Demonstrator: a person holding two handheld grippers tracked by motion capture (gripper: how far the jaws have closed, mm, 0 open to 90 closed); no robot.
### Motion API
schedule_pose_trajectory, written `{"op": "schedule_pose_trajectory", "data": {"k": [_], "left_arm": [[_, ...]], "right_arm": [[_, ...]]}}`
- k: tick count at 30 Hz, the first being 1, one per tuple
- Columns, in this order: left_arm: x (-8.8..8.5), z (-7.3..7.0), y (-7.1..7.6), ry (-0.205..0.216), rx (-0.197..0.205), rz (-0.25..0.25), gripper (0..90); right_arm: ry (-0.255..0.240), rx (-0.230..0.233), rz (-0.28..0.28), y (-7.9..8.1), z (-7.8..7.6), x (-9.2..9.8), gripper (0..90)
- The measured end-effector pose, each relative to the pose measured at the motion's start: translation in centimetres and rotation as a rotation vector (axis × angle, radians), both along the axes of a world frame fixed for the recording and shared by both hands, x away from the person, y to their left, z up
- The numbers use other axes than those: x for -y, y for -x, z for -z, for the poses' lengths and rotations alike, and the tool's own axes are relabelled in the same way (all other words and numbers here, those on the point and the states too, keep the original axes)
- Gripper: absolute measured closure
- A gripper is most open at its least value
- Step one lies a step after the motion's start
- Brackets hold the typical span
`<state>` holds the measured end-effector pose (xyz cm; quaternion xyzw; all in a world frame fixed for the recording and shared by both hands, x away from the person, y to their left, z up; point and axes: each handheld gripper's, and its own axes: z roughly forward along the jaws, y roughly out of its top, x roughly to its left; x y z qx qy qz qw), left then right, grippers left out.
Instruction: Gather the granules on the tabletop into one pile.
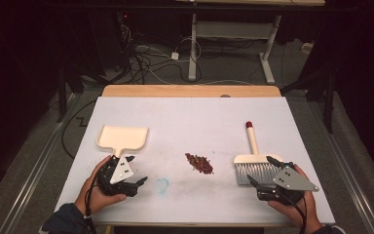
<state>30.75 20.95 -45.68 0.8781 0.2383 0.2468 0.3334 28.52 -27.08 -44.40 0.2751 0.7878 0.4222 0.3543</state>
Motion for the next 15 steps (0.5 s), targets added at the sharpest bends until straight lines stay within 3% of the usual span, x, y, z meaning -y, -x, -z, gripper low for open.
{"op": "schedule_pose_trajectory", "data": {"k": [10,15], "left_arm": [[0.07,0.02,0.07,-0.005,0.002,0.003,19.8],[-0.05,0.02,0.03,0.001,0.003,0.0,19.8]], "right_arm": [[0.046,-0.013,-0.016,0.04,0.28,-0.4,18.7],[0.04,0.003,-0.023,0.07,0.16,-0.53,18.3]]}}
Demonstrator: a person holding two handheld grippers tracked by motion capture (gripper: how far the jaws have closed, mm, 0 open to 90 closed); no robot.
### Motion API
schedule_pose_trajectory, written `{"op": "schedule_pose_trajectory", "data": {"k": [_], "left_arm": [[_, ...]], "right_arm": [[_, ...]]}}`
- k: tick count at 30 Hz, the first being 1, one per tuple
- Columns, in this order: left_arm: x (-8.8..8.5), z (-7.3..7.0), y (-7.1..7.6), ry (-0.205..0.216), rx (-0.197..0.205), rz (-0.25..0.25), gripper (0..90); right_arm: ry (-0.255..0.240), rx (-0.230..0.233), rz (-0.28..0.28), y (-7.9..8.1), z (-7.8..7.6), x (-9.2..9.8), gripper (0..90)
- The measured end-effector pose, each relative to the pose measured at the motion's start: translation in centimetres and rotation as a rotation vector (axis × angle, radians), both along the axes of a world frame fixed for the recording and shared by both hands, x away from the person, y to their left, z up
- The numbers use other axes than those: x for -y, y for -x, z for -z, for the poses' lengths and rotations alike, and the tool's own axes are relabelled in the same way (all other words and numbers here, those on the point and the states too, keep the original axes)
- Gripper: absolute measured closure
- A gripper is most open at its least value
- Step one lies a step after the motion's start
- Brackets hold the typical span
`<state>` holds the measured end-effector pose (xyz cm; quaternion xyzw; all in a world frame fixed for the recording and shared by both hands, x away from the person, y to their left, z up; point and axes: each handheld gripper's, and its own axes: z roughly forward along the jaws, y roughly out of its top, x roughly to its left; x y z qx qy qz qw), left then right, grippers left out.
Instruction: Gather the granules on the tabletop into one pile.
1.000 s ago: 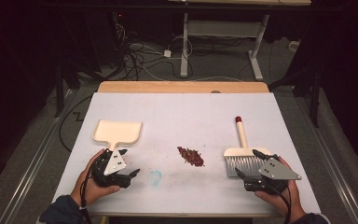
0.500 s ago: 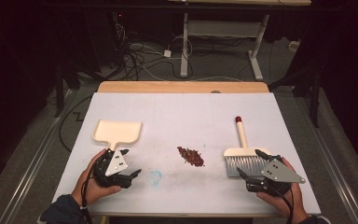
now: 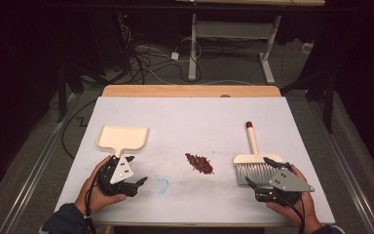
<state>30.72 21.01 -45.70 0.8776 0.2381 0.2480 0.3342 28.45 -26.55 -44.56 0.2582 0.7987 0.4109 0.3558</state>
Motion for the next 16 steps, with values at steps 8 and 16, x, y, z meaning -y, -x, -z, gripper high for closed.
{"op": "schedule_pose_trajectory", "data": {"k": [8,16], "left_arm": [[0.01,-0.04,-0.1,-0.001,-0.001,0.001,19.8],[0.09,-0.24,-0.28,0.001,0.004,0.004,19.8]], "right_arm": [[-0.001,0.0,0.005,-0.09,0.05,-0.01,18.3],[0.003,-0.004,0.014,-0.1,0.15,0.04,18.3]]}}
